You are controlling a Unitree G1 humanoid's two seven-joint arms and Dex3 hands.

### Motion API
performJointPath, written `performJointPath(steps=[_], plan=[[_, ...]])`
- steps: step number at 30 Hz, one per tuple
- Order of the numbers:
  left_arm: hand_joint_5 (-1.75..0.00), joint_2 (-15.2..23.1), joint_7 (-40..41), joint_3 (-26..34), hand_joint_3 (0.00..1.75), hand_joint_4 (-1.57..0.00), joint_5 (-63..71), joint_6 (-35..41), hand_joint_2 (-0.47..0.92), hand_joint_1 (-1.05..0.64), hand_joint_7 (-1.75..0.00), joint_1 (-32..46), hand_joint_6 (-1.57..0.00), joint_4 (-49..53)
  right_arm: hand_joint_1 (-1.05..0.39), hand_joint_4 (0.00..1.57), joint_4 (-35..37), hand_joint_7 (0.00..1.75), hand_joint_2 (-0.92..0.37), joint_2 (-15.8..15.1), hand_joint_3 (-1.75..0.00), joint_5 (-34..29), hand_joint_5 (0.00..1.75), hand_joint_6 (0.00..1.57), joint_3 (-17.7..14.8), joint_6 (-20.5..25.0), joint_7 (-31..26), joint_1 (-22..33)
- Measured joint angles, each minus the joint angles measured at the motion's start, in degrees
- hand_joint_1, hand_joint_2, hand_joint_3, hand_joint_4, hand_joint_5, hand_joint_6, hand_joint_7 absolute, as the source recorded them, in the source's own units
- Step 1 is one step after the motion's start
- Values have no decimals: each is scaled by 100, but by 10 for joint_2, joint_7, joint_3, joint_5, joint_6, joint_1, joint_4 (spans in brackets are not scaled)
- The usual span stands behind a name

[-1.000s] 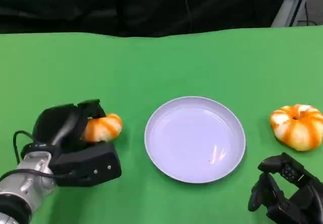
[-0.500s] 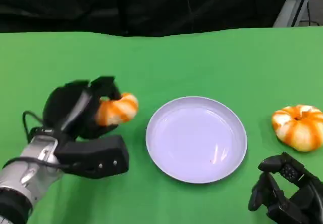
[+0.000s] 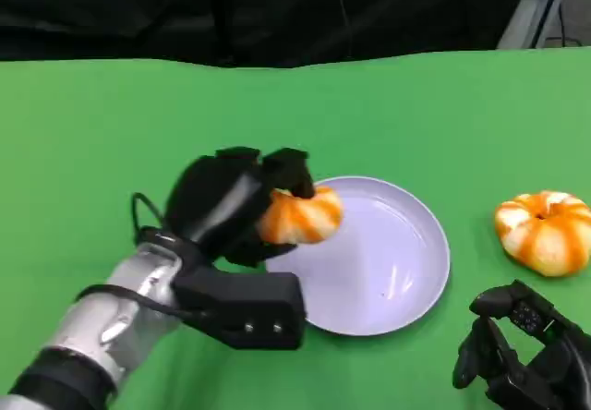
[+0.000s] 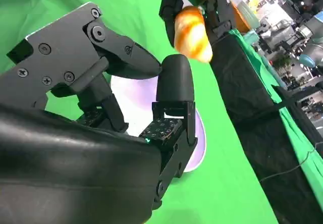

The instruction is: Grasp the bread from the table and place it into the plate.

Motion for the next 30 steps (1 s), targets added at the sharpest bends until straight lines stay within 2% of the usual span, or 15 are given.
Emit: performJointPath(steps=[6, 8, 12, 16, 17, 18, 20, 21, 22, 23, 24, 26, 27, 30], plan=[[-175, -42, 5, -22, 52, -78, 22, -4, 71, -4, -141, -29, -83, 53, -15, 84, -4, 138, -54, 2, -104, 0, 174, 85, 3, 0, -5, 1], [-175, -53, 8, -30, 48, -78, 28, -6, 74, -4, -150, -36, -78, 74, -15, 85, -4, 138, -54, 2, -105, 0, 174, 85, 4, 0, -5, 1], [-175, -74, 27, -42, 37, -77, 37, -10, 82, -5, -149, -50, -76, 123, -15, 85, -5, 138, -53, 7, -107, -1, 174, 85, 9, -2, -7, 3], [-175, -85, 44, -49, 29, -76, 41, -10, 84, -5, -156, -65, -71, 160, -15, 85, -10, 137, -52, 11, -108, -2, 173, 86, 17, -4, -10, 7], [-174, -88, 49, -51, 28, -75, 41, -10, 85, -5, -152, -71, -72, 172, -15, 86, -13, 137, -52, 12, -109, -3, 173, 87, 19, -4, -13, 8], [-172, -90, 54, -52, 23, -74, 41, -10, 87, -5, -136, -75, -78, 182, -15, 86, -15, 136, -52, 13, -109, -3, 173, 87, 19, -4, -16, 8], [-146, -94, 64, -55, 14, -76, 41, -13, 91, -7, -91, -84, -92, 202, -15, 86, -17, 136, -52, 14, -110, -4, 173, 87, 20, -4, -17, 9], [-90, -95, 67, -55, 17, -74, 38, -18, 91, -19, -49, -87, -91, 211, -15, 86, -18, 136, -52, 14, -110, -4, 172, 87, 21, -4, -17, 9], [-56, -95, 67, -55, 19, -70, 35, -23, 92, -28, -27, -89, -88, 217, -15, 86, -18, 136, -51, 14, -110, -4, 172, 87, 21, -4, -17, 10], [-35, -95, 64, -55, 22, -62, 31, -27, 92, -39, -14, -89, -81, 222, -15, 86, -18, 136, -51, 14, -110, -4, 172, 87, 22, -4, -18, 10], [-16, -95, 56, -56, 31, -47, 31, -28, 92, -57, -6, -89, -68, 225, -15, 87, -19, 136, -51, 14, -111, -4, 172, 87, 22, -4, -19, 11], [-3, -92, 39, -60, 46, -22, 33, -27, 92, -79, -1, -89, -46, 231, -15, 86, -20, 137, -52, 15, -111, -5, 173, 86, 23, -3, -20, 11], [-2, -90, 33, -61, 52, -13, 33, -25, 92, -85, -1, -89, -39, 231, -16, 85, -20, 138, -52, 16, -110, -5, 174, 85, 23, -3, -20, 12], [0, -83, 23, -62, 64, -2, 34, -16, 92, -95, 0, -89, -26, 231, -16, 84, -20, 139, -53, 15, -109, -6, 174, 84, 24, -4, -20, 12]])
